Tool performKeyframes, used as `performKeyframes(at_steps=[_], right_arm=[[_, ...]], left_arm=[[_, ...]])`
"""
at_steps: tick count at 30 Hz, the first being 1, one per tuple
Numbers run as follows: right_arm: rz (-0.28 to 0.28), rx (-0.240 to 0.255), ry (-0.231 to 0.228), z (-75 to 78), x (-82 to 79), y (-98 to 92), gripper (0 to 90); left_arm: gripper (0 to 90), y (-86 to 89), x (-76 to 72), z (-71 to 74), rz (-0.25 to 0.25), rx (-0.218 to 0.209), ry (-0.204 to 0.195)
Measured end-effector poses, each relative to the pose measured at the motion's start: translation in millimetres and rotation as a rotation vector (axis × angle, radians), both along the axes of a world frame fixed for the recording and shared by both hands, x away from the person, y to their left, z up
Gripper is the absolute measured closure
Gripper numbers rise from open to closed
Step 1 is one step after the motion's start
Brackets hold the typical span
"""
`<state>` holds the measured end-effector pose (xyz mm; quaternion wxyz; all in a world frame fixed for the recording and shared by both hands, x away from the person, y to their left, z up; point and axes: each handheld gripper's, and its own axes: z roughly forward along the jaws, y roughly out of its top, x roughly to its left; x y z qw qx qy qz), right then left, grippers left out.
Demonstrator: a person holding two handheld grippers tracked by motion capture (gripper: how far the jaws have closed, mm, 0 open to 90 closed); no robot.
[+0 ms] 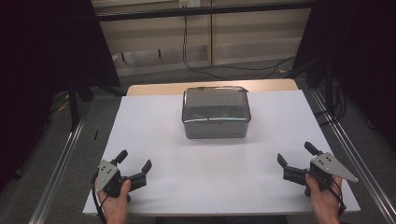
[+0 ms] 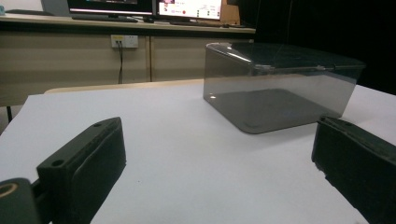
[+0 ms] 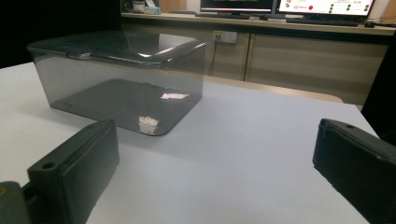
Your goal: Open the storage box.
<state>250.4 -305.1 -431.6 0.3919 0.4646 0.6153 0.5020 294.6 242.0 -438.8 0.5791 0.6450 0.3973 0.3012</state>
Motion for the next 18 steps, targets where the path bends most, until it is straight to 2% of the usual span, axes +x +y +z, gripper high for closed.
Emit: performKeyframes(at_steps=[13, 15, 16, 17, 18], right_arm=[[0.02, 0.021, -0.002, -0.6, 0.6, -1.0, 0.4], [0.028, 0.018, -0.001, -0.6, 0.4, -0.6, 0.5], [0.044, 0.015, 0.007, -0.5, -0.3, 1.0, 0.8], [0.044, 0.015, 0.007, -0.5, -0.3, 1.0, 0.8], [0.07, 0.023, 0.021, -0.9, -0.9, 3.7, 0.6]], left_arm=[[3.5, 1.4, -2.6, -0.2, 0.012, -0.014, 0.009], [3.4, 1.3, -3.7, 0.9, 0.007, -0.012, 0.019], [3.4, 2.0, -6.8, 2.6, 0.016, -0.037, 0.022], [3.5, 2.0, -6.8, 2.6, 0.016, -0.037, 0.022], [3.4, 0.5, -7.7, 2.0, 0.009, -0.035, 0.024]])
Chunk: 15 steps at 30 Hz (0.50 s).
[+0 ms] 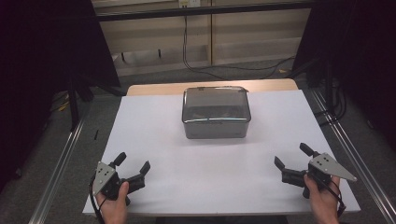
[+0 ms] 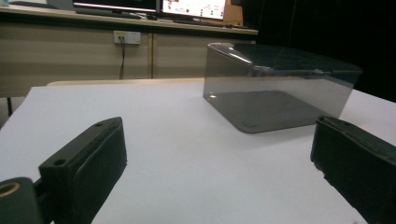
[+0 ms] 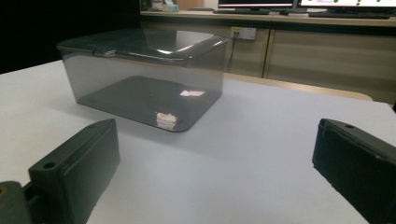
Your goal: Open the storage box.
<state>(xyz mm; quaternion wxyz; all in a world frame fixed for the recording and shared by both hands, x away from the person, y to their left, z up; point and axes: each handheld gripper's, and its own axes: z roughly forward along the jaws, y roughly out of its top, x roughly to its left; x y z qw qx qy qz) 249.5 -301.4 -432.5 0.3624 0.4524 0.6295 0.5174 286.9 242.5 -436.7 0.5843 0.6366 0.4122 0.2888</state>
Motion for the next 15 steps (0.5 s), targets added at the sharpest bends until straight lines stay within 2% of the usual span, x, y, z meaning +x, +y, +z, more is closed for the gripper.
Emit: performKeyframes(at_steps=[4, 8, 9, 11, 15], right_arm=[[0.03, -0.001, 0.006, 2.5, 1.4, 7.8, 0.7], [0.057, -0.002, 0.008, 6.2, 5.4, 17.3, 0.0], [0.062, -0.002, 0.007, 6.9, 7.0, 19.8, 0.0], [0.068, 0.011, 0.007, 8.3, 11.8, 24.8, 0.0], [0.108, -0.006, 0.006, 9.1, 22.3, 38.1, 0.0]], left_arm=[[3.5, -0.4, 1.8, -1.3, -0.012, 0.021, -0.001], [3.5, 1.5, 2.0, -2.3, 0.003, 0.021, 0.001], [3.5, 1.3, 2.8, -2.9, 0.009, 0.014, 0.008], [3.5, 0.2, 3.5, -3.1, 0.0, 0.026, 0.013], [3.5, -1.3, 2.7, -2.4, -0.005, 0.031, 0.014]])
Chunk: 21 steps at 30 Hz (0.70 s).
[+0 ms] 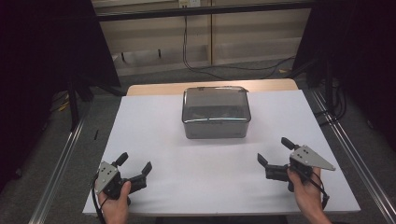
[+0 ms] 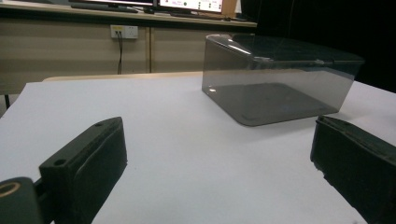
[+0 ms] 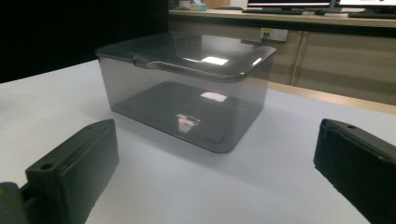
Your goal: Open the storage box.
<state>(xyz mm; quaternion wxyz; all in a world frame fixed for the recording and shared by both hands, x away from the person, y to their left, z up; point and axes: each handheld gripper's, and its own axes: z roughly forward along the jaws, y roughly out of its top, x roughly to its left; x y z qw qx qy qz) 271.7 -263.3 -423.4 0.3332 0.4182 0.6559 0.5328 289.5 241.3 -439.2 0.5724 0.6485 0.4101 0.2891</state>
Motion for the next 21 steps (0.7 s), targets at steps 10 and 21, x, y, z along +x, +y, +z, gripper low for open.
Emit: performKeyframes(at_steps=[10, 21], right_arm=[[0.048, -0.001, -0.003, 7.9, 19.8, 19.9, 0.0], [0.115, 0.017, 0.016, 15.1, 44.2, 38.1, 0.0]], left_arm=[[4.1, 0.5, 1.2, -0.2, 0.007, -0.015, 0.0], [4.1, 0.6, 0.0, -1.3, 0.001, -0.014, 0.004]])
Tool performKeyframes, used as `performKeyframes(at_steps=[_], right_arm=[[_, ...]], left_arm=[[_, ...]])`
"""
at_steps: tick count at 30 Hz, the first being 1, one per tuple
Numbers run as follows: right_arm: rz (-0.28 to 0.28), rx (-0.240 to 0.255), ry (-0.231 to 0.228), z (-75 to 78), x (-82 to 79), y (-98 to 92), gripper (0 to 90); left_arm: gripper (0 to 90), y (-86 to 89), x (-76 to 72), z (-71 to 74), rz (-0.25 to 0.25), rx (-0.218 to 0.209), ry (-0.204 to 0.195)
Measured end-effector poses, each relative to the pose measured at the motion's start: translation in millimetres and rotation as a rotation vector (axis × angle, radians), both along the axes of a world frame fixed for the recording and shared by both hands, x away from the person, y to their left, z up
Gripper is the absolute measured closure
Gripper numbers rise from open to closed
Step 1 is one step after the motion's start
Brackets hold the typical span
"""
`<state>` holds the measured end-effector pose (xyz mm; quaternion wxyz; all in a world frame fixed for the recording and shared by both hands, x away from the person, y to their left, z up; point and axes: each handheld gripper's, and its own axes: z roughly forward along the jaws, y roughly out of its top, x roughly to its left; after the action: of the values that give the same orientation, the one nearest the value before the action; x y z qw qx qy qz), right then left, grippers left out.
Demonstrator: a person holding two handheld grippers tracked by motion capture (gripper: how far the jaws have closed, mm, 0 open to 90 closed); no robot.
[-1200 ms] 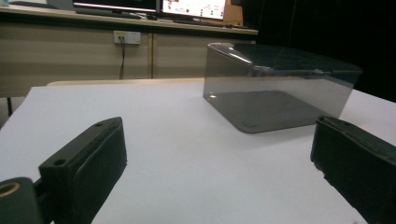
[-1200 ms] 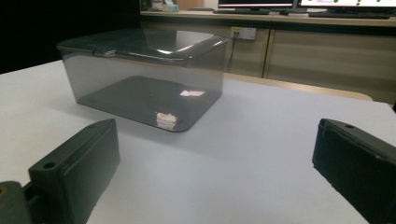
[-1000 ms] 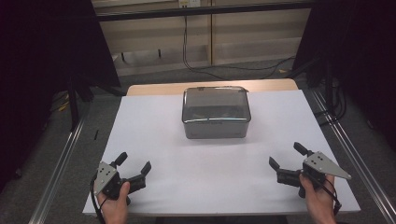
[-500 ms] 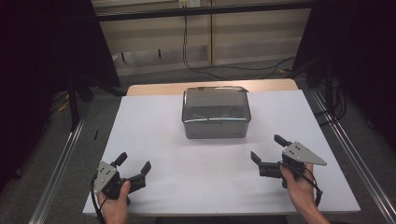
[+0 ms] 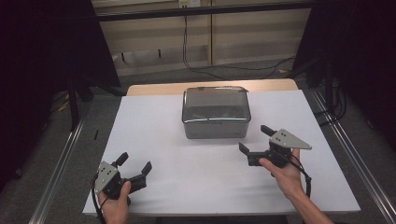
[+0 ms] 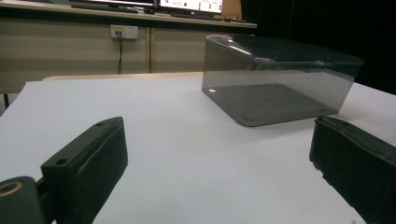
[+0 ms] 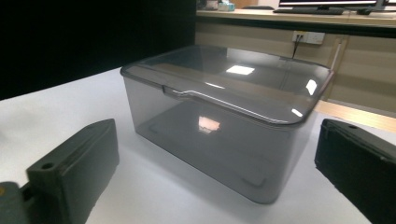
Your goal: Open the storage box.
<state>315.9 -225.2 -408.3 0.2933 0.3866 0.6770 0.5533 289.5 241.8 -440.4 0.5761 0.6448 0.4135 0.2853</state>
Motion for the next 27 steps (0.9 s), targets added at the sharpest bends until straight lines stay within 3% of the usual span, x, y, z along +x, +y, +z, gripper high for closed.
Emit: performKeyframes(at_steps=[8, 15, 20, 25, 27], right_arm=[[0.061, -0.006, 0.001, 8.3, 19.4, 18.2, 2.3], [0.077, -0.014, -0.018, 18.7, 30.4, 35.6, 2.5], [0.086, -0.055, -0.029, 22.3, 38.2, 44.2, 2.4], [0.066, -0.156, -0.084, 23.4, 47.5, 53.6, 2.4], [0.064, -0.173, -0.093, 23.3, 48.6, 55.0, 2.6]], left_arm=[[4.1, 4.9, -2.6, 0.0, 0.019, -0.004, -0.001], [4.1, 3.6, -2.6, 0.3, 0.008, 0.0, 0.0], [4.1, 3.3, -2.0, 0.3, 0.007, 0.001, -0.001], [4.1, 3.2, -1.6, 0.2, 0.006, 0.004, 0.002], [4.1, 3.2, -1.5, 0.2, 0.005, 0.005, 0.002]])
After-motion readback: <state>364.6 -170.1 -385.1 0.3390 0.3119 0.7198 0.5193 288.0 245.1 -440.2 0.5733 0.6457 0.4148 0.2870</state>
